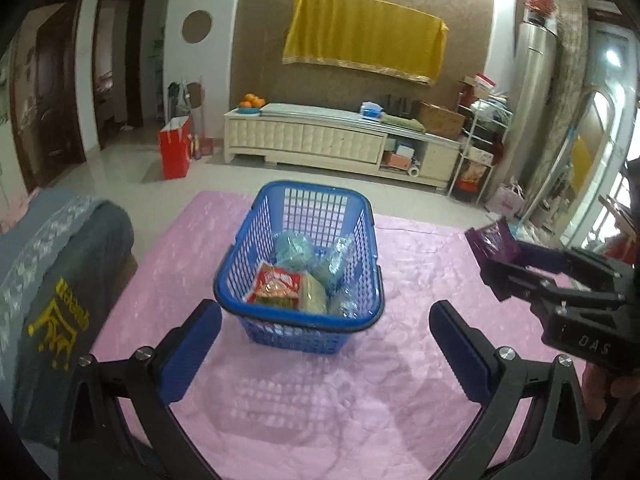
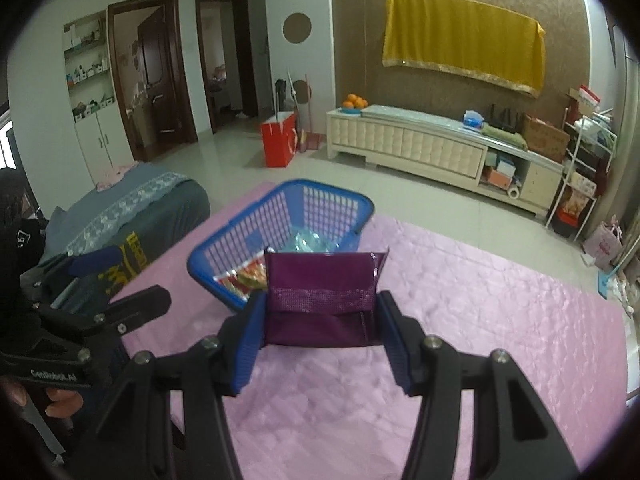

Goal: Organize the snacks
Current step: 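Carry the purple pack over the blue basket with the right tool, then lower the purple pack into the basket and open the right tool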

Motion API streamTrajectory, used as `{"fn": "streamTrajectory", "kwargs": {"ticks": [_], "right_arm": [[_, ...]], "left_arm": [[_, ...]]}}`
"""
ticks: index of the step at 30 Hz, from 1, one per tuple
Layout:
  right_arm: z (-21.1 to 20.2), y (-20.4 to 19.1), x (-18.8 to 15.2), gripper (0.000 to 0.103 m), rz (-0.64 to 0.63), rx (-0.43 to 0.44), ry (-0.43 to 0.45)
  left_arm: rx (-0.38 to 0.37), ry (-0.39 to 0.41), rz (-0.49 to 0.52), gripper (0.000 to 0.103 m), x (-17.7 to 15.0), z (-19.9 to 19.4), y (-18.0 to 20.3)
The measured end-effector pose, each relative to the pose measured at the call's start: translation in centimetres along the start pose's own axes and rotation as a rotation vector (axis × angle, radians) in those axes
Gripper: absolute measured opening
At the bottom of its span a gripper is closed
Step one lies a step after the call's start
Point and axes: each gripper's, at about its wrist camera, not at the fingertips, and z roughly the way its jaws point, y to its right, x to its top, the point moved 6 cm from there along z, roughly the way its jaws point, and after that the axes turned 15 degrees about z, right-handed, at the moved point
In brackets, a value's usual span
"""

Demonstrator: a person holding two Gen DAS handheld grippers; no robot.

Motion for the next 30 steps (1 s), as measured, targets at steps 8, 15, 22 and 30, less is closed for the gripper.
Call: {"fn": "streamTrajectory", "kwargs": {"ticks": [8,15,22,30], "right_arm": [[2.9,-3.3,2.3,0.059,-0.002,0.013,0.001],[7.2,-5.0,3.2,0.059,0.000,0.002,-0.047],[12.3,-5.8,3.0,0.059,-0.032,-0.036,-0.126],[18.0,-6.2,2.7,0.069,-0.079,-0.045,-0.221]], "left_arm": [[-0.043,-0.014,0.045,0.103,1.4,1.2,-4.0],[-0.091,-0.066,0.036,0.103,2.0,4.4,-7.8],[-0.105,-0.116,0.033,0.103,2.2,8.5,-10.2],[-0.095,-0.163,0.031,0.103,1.9,12.0,-11.9]]}}
